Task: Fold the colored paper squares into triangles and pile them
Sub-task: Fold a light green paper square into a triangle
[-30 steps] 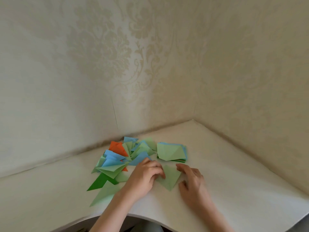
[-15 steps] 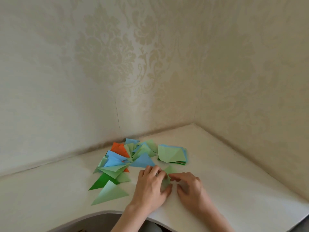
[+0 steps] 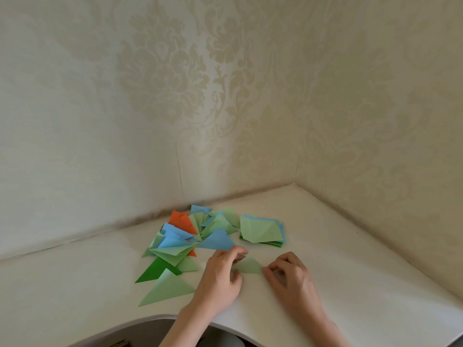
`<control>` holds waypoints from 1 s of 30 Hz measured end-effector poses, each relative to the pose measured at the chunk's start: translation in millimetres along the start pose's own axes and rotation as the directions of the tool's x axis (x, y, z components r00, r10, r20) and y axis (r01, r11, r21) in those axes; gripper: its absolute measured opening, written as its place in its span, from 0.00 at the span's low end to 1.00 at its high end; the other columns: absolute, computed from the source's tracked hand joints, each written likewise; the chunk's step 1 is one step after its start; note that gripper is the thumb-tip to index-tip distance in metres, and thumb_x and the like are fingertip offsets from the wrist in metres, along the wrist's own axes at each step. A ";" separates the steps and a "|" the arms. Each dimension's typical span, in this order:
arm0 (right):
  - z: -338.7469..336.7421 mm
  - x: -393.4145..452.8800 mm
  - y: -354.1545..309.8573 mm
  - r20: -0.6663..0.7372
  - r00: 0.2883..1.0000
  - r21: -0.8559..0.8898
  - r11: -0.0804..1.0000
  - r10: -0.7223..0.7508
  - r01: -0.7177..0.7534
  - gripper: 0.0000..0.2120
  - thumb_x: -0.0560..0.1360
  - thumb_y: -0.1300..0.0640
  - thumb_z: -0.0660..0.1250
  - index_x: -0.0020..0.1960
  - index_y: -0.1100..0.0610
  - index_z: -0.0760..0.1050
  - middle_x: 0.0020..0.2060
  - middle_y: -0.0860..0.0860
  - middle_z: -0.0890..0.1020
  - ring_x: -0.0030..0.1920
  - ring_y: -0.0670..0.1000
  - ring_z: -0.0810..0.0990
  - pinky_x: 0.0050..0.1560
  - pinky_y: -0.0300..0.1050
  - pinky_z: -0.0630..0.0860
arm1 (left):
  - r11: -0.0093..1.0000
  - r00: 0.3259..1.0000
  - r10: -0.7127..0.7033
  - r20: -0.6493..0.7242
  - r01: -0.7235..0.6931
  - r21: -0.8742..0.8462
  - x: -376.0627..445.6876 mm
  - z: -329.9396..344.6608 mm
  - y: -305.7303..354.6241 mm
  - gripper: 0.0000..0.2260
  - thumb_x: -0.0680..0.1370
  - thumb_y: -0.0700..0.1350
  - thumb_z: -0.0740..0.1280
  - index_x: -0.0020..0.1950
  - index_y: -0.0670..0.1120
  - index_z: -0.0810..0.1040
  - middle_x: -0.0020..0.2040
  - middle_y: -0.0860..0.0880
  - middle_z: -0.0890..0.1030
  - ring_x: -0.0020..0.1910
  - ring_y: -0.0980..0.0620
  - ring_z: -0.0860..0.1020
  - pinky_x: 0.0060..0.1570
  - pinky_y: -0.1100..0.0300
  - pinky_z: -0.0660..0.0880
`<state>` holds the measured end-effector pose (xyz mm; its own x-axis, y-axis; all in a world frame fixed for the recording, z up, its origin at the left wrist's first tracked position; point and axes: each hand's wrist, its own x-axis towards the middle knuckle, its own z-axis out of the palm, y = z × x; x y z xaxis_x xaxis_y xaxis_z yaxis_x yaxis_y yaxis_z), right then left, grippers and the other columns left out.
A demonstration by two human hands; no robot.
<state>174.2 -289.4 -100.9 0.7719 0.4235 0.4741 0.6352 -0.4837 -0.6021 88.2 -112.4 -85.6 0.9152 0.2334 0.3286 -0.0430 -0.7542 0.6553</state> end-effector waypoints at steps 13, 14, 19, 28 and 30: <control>21.0 7.4 -16.1 -0.027 0.991 -0.343 0.930 0.128 -0.129 0.17 0.62 0.36 0.74 0.32 0.46 0.72 0.33 0.43 0.71 0.36 0.50 0.75 0.37 0.44 0.66 | 0.990 0.987 -0.103 -0.124 0.090 -0.104 6.9 8.3 4.2 0.17 0.74 0.41 0.71 0.58 0.55 0.71 0.44 0.61 0.78 0.46 0.65 0.73 0.46 0.74 0.67; 20.7 7.9 -16.2 -0.035 0.989 -0.329 0.933 0.142 -0.145 0.16 0.63 0.37 0.74 0.33 0.46 0.72 0.34 0.43 0.71 0.38 0.51 0.76 0.39 0.45 0.65 | 0.988 0.985 -0.115 -0.128 0.101 -0.114 7.3 8.3 4.3 0.17 0.74 0.41 0.71 0.58 0.55 0.71 0.44 0.61 0.78 0.47 0.65 0.73 0.46 0.74 0.67; 15.0 9.1 -19.1 -0.021 0.985 -0.209 0.962 0.173 -0.174 0.14 0.66 0.43 0.74 0.45 0.47 0.74 0.36 0.42 0.71 0.41 0.48 0.74 0.41 0.45 0.64 | 0.978 0.981 -0.138 -0.137 0.113 -0.174 8.1 8.5 1.8 0.16 0.74 0.35 0.69 0.57 0.51 0.73 0.45 0.57 0.81 0.46 0.62 0.77 0.45 0.75 0.68; 4.2 13.7 -13.3 0.156 0.961 -0.116 0.970 0.230 -0.213 0.09 0.72 0.52 0.70 0.50 0.46 0.72 0.40 0.41 0.72 0.46 0.47 0.73 0.50 0.45 0.68 | 0.949 0.977 -0.193 -0.093 0.162 -0.270 8.3 -3.5 -4.0 0.22 0.73 0.27 0.64 0.54 0.54 0.75 0.44 0.54 0.83 0.45 0.62 0.81 0.47 0.70 0.74; 1.9 14.7 -13.0 0.193 0.954 -0.103 0.971 0.232 -0.215 0.09 0.73 0.53 0.70 0.49 0.45 0.71 0.41 0.41 0.72 0.47 0.47 0.73 0.52 0.44 0.69 | 0.959 0.977 -0.187 -0.107 0.157 -0.237 7.7 -1.7 -2.2 0.23 0.73 0.27 0.63 0.53 0.56 0.74 0.44 0.55 0.82 0.45 0.62 0.80 0.47 0.69 0.75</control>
<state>177.3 -275.4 -87.3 0.8782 0.4395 0.1888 0.4536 -0.6399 -0.6203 94.7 -107.9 -83.4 0.8589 0.4344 0.2713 0.0078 -0.5407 0.8412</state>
